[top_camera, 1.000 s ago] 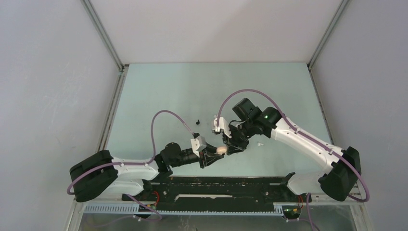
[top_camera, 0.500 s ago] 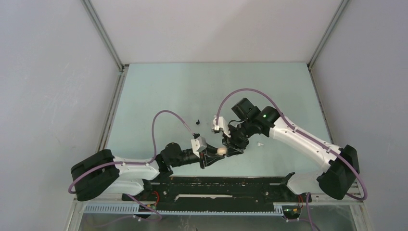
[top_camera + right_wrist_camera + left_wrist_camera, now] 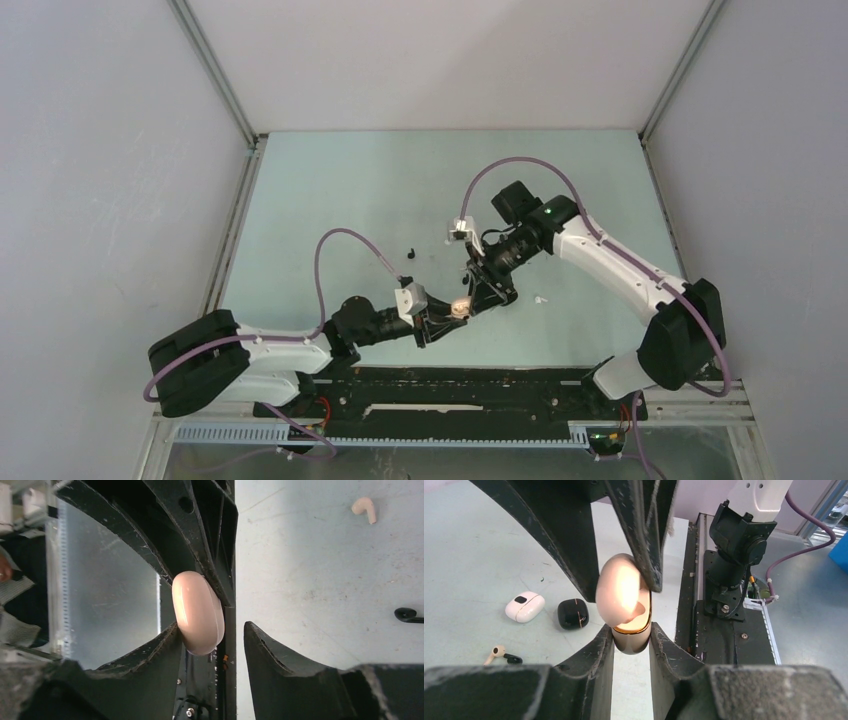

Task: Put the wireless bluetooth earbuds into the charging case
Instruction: Open the charging case, then adjust the left earbud at the center of the board.

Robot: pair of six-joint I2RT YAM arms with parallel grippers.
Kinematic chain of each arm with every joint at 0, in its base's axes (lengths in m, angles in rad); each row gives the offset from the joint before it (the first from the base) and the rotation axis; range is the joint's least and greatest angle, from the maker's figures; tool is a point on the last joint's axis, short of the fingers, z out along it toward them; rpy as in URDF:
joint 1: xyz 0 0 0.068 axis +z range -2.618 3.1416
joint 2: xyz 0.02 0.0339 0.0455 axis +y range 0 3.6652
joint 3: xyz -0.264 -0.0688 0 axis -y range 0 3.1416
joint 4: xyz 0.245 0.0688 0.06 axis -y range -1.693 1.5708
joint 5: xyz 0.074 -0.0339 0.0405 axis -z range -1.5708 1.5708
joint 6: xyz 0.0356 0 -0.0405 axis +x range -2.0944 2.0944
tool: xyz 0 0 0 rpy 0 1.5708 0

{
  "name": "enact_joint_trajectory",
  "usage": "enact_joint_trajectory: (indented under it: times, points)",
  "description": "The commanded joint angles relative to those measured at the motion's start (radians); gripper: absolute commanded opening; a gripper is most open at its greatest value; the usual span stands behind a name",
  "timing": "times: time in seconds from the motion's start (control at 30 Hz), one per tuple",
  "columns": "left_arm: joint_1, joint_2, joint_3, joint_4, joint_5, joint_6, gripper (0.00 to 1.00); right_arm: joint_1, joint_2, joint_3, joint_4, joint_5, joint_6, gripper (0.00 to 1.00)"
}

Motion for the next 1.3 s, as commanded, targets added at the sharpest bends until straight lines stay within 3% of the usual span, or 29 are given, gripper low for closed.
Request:
enact_joint_trajectory:
  times: [0.0, 0.23, 0.37, 0.5, 0.67, 0.9, 1.27]
  points:
    - [-0.009, 0.003, -0.009, 0.070, 0.047, 0.023, 0.00, -0.074, 0.047, 0.095, -0.027, -0.155, -0.002, 0.51]
    - [-0.009, 0.007, -0.020, 0.076, 0.021, 0.012, 0.00, -0.200, 0.055, 0.167, -0.125, -0.319, -0.056, 0.53]
    - [-0.009, 0.014, -0.023, 0.077, -0.011, -0.012, 0.00, -0.295, 0.038, 0.183, -0.150, -0.337, -0.098, 0.54]
    - [-0.008, -0.011, -0.039, 0.075, -0.083, -0.048, 0.00, -0.336, -0.007, 0.093, 0.048, -0.184, 0.009, 0.54]
    - [-0.006, -0.066, -0.079, 0.065, -0.129, -0.080, 0.00, -0.337, -0.032, -0.069, 0.346, 0.090, 0.184, 0.41]
    - [-0.006, -0.208, -0.142, 0.000, -0.185, -0.121, 0.00, -0.300, 0.019, -0.072, 0.456, 0.313, 0.291, 0.32]
    - [-0.006, -0.494, -0.156, -0.274, -0.260, -0.086, 0.00, -0.148, 0.242, 0.046, 0.431, 0.392, 0.258, 0.31]
